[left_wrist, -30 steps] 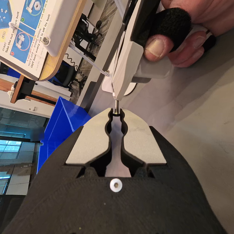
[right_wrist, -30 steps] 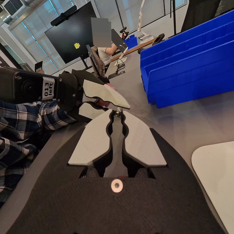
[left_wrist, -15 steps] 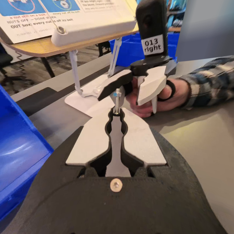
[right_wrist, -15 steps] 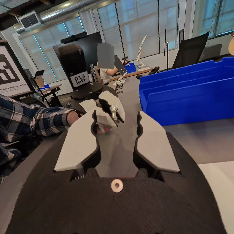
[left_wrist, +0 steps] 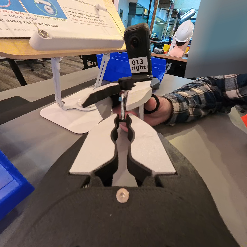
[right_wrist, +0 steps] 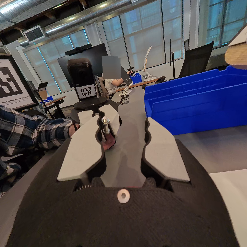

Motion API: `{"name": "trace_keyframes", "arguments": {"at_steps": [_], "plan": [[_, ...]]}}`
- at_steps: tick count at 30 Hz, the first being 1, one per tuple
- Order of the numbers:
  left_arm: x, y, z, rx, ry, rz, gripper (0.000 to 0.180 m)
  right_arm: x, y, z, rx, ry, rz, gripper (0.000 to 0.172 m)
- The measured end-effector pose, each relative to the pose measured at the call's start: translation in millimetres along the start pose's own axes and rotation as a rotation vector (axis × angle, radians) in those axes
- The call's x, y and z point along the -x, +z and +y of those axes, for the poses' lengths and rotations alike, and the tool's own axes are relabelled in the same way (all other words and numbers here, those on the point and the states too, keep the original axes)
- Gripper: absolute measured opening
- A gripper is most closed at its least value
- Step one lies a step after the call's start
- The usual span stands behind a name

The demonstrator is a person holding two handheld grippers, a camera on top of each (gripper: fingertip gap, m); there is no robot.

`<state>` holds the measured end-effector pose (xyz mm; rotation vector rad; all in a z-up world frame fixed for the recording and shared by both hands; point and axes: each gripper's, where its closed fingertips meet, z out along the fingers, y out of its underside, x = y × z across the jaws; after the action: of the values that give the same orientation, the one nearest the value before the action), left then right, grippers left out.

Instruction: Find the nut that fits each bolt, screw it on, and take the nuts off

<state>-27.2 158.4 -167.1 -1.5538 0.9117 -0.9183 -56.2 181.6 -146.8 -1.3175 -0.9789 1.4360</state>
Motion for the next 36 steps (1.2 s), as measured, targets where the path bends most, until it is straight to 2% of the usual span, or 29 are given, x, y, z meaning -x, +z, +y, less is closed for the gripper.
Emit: {"name": "trace_keyframes", "arguments": {"at_steps": [3,4,7,14,18,24,29,36], "plan": [[2,-8,-13,-0.070,-0.046,0.013,0.009,-3,-4,-5,-0.024,-0.002,-0.001,0.064],[3,-10,-14,-0.076,-0.057,0.019,0.009,-6,-5,-4,-0.014,0.010,0.004,0.056],[0,-15,-22,-0.127,-0.085,0.052,0.009,-13,-8,-5,-0.024,0.060,0.006,0.054],[-3,-9,-14,-0.116,-0.135,0.097,0.009,18,-2,-12,-0.063,-0.011,-0.106,0.061],[-10,-6,-14,-0.118,-0.137,0.134,0.009,14,-1,-10,-0.055,0.000,-0.082,0.058],[-12,-10,-22,-0.150,-0.140,0.144,0.009,3,-6,-14,-0.072,0.023,-0.058,0.068],[-8,-13,-24,-0.184,-0.177,0.158,0.009,1,-8,-14,-0.085,0.043,-0.066,0.061],[-14,-8,-20,-0.157,-0.156,0.171,0.010,21,-2,-15,-0.077,-0.007,-0.114,0.062]]}}
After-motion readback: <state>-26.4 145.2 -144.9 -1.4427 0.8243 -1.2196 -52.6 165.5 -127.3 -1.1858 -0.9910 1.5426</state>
